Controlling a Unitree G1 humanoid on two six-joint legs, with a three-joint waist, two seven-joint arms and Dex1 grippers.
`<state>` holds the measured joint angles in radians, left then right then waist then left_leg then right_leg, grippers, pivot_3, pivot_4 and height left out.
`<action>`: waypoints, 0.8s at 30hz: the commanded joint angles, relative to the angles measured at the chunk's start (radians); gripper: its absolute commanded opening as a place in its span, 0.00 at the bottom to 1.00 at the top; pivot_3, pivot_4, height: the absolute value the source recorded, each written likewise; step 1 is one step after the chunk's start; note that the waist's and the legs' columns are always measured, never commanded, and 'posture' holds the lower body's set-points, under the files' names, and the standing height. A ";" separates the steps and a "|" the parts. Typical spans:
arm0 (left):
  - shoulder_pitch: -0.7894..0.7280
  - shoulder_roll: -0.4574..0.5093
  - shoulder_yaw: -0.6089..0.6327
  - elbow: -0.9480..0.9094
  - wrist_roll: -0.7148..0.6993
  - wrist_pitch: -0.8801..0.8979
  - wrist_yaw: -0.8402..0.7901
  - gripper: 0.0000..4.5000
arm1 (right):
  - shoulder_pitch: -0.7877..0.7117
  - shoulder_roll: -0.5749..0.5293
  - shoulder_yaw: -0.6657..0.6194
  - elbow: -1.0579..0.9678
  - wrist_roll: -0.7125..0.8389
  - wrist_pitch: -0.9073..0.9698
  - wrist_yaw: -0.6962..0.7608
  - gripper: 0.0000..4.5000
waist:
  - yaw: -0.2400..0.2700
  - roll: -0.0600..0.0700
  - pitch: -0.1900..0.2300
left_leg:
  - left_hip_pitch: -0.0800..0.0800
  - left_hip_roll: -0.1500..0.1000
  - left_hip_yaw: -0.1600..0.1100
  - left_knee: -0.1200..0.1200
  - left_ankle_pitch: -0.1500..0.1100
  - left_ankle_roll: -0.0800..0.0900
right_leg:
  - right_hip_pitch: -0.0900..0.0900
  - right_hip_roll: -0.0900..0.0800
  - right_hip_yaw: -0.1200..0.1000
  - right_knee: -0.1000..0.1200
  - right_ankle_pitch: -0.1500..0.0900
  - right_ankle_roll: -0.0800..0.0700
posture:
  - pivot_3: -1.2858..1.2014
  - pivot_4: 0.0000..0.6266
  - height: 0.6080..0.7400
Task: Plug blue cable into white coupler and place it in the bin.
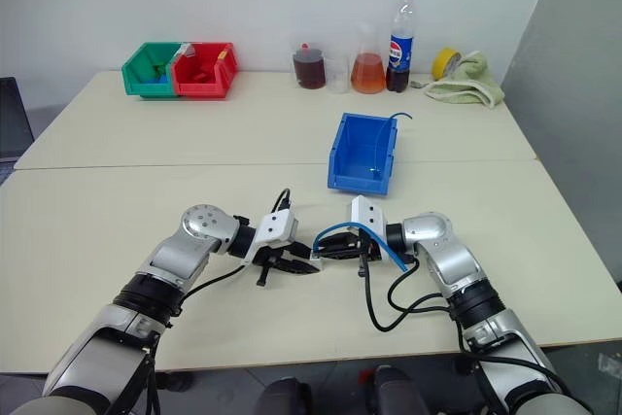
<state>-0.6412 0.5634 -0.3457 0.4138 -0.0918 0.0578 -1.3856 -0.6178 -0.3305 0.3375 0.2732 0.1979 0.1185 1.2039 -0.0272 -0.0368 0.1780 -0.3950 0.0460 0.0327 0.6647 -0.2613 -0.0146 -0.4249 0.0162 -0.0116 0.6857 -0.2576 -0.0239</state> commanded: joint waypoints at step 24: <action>-0.005 -0.003 0.028 -0.017 0.004 -0.004 0.019 0.18 | -0.034 -0.024 0.103 0.106 -0.125 0.057 0.014 0.04 | -0.001 0.000 0.000 | 0.011 0.000 0.002 0.000 0.000 0.000 | 0.006 0.000 0.002 0.006 0.000 0.000 | 0.52 0.24 1.00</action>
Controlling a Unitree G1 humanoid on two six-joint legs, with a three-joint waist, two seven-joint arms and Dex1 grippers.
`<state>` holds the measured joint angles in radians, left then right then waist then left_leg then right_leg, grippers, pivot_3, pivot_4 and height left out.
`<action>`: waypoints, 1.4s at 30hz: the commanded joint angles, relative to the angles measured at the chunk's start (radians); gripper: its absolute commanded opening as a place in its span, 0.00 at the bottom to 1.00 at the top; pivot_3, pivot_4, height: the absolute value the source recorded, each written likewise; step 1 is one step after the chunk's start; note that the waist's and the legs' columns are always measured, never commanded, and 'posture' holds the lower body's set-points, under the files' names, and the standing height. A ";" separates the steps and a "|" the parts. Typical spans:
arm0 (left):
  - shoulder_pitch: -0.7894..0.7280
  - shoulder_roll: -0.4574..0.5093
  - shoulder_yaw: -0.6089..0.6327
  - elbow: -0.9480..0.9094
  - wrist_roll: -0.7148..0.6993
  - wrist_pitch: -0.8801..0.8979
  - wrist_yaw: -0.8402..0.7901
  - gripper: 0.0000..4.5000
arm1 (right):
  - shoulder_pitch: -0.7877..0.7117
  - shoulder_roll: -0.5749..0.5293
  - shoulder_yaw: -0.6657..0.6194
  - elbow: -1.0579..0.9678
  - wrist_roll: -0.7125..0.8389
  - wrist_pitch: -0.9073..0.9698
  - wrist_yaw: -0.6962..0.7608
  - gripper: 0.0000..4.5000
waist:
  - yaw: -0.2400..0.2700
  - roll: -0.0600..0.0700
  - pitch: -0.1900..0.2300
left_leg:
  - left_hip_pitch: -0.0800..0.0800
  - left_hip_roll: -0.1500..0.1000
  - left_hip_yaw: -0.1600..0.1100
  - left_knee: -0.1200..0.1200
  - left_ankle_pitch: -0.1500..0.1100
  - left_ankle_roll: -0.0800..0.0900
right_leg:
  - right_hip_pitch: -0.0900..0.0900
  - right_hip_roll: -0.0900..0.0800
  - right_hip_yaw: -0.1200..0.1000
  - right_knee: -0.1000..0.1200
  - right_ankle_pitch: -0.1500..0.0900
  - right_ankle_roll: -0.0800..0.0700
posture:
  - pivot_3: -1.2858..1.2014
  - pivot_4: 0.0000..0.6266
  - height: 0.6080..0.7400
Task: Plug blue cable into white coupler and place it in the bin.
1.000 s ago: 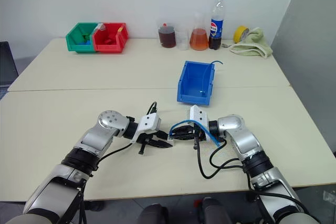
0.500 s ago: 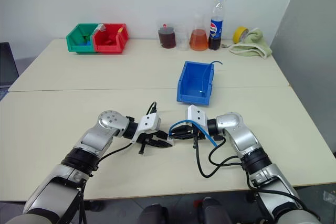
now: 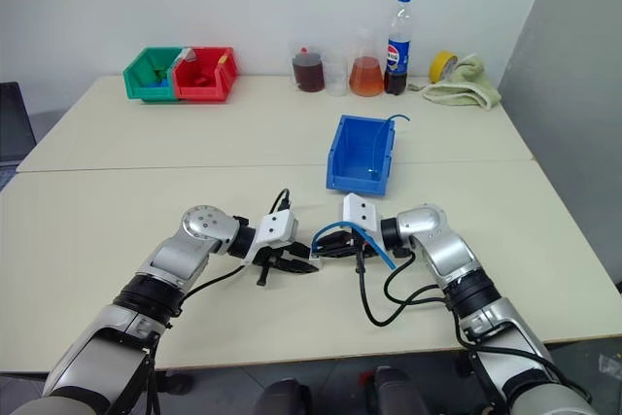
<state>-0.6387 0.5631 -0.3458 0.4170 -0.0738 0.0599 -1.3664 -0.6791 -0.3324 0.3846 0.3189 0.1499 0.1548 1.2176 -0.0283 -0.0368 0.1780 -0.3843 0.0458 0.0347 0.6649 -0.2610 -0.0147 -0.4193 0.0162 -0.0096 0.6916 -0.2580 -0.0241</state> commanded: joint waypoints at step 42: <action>-0.010 -0.011 0.056 -0.021 -0.022 -0.020 0.019 0.59 | 0.023 -0.023 0.077 0.079 -0.084 0.079 0.012 0.04 | 0.000 0.002 -0.004 | 0.003 0.000 0.000 -0.001 0.000 0.000 | 0.003 0.000 0.000 0.000 0.000 0.000 | 0.52 0.24 1.00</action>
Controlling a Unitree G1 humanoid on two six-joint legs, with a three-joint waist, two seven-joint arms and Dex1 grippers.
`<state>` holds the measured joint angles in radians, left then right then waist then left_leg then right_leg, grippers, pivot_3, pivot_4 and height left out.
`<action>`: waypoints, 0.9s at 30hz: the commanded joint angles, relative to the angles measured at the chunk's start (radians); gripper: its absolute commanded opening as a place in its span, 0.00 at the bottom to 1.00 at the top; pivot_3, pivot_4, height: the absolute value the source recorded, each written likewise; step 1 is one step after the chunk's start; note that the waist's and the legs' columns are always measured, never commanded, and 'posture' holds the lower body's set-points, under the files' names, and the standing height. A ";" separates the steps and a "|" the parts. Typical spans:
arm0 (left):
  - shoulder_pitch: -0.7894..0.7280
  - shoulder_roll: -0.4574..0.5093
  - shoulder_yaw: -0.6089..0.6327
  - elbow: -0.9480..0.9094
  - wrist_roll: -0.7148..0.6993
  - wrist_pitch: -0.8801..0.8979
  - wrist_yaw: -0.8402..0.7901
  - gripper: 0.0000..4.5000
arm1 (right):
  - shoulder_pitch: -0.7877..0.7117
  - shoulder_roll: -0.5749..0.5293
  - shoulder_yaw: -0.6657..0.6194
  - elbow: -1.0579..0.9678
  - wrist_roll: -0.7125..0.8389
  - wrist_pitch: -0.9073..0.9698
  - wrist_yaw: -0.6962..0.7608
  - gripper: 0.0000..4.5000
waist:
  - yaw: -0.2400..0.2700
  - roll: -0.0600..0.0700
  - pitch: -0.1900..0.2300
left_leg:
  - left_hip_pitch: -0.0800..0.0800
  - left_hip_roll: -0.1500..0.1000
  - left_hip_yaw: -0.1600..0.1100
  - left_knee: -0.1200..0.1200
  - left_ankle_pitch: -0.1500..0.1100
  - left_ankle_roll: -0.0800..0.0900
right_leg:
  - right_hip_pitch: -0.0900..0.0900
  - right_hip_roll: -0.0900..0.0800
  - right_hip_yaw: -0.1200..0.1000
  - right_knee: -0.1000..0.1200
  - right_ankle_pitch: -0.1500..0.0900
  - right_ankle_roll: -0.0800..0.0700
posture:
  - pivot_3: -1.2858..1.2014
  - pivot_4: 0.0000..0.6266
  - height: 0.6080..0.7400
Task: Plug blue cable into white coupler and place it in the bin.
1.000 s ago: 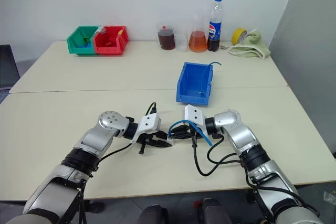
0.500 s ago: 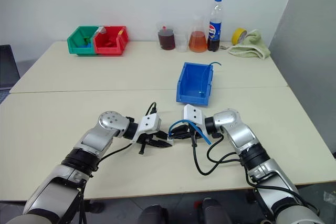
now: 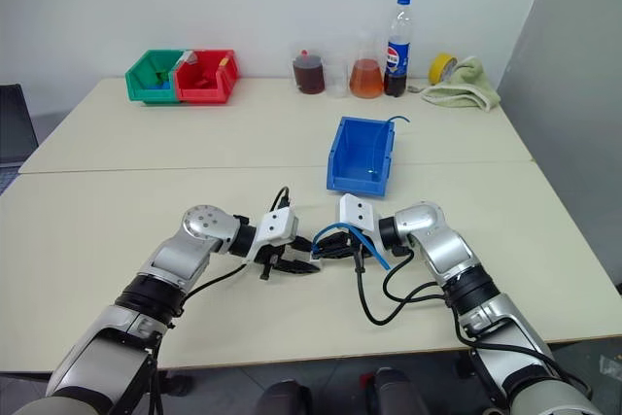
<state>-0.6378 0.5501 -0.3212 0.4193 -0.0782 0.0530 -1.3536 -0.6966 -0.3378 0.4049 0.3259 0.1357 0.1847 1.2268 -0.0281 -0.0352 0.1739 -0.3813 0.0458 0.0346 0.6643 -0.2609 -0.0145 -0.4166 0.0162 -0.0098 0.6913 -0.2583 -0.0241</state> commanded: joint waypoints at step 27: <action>0.518 0.045 0.482 -0.960 -0.408 0.545 0.512 1.00 | -0.186 -0.064 -0.308 -0.194 0.305 0.765 -0.144 0.04 | -0.004 0.004 0.004 | -0.011 0.001 -0.001 -0.004 0.000 0.000 | -0.006 -0.002 -0.001 -0.010 0.000 0.000 | 0.52 0.24 1.00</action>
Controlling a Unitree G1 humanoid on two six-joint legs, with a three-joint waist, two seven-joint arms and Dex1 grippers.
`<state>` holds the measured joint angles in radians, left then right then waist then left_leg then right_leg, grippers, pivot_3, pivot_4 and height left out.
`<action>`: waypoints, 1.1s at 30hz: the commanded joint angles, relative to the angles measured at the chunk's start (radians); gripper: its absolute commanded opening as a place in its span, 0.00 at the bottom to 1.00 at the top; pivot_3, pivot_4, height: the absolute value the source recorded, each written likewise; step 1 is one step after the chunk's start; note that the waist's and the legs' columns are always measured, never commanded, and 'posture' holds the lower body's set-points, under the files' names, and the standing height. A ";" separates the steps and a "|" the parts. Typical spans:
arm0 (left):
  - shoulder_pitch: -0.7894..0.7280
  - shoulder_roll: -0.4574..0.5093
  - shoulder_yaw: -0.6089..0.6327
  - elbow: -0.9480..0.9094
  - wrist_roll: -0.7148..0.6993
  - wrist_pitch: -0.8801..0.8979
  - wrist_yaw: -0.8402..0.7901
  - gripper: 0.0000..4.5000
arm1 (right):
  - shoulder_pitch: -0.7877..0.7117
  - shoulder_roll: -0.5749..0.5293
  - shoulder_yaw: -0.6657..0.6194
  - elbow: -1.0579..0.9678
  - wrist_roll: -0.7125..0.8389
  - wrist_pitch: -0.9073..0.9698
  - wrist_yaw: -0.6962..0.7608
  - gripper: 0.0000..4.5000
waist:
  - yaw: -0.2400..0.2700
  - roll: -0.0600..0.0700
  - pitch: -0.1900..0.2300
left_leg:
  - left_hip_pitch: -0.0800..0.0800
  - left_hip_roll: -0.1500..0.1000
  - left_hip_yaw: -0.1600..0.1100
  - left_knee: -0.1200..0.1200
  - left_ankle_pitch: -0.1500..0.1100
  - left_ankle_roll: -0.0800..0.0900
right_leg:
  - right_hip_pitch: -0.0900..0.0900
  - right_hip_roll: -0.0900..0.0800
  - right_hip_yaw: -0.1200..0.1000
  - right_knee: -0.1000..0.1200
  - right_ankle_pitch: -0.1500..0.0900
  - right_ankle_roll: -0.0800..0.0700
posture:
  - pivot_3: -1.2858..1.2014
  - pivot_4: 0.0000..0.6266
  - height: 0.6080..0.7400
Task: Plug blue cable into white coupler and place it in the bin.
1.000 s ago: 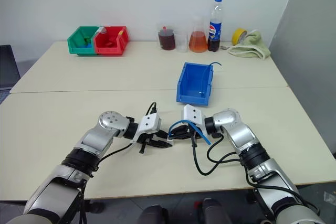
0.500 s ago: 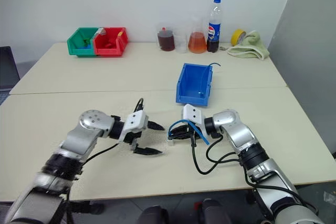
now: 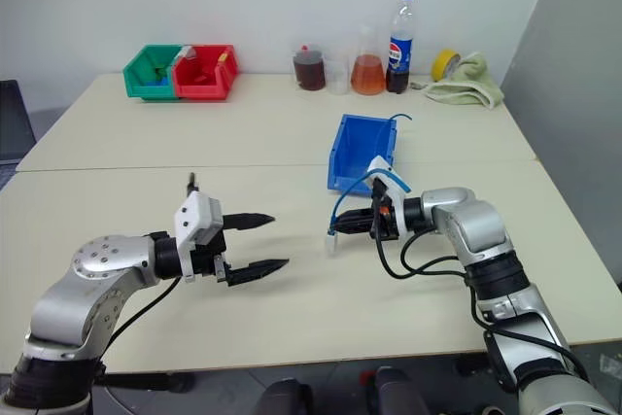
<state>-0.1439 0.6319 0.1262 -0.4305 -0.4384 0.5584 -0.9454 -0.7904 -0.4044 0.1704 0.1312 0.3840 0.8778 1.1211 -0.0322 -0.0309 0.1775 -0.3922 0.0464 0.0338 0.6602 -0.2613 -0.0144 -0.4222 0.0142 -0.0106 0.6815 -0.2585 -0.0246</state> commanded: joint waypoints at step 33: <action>0.088 -0.220 -0.049 -0.174 0.035 -0.063 0.468 1.00 | -0.645 0.120 -0.188 1.197 -0.269 -0.415 -0.334 0.04 | 0.003 0.000 0.000 | -0.002 -0.001 0.000 0.000 0.000 0.000 | -0.001 0.000 0.000 -0.002 0.003 -0.005 | 0.52 0.24 1.00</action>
<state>-0.0456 0.4085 0.0753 -0.5869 -0.4091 0.5185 -0.4850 -1.4071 -0.2845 0.0081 1.3303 0.1315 0.4866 0.8077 -0.0292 -0.0308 0.1777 -0.3944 0.0458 0.0342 0.6601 -0.2615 -0.0139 -0.4232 0.0141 -0.0102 0.6800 -0.2553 -0.0297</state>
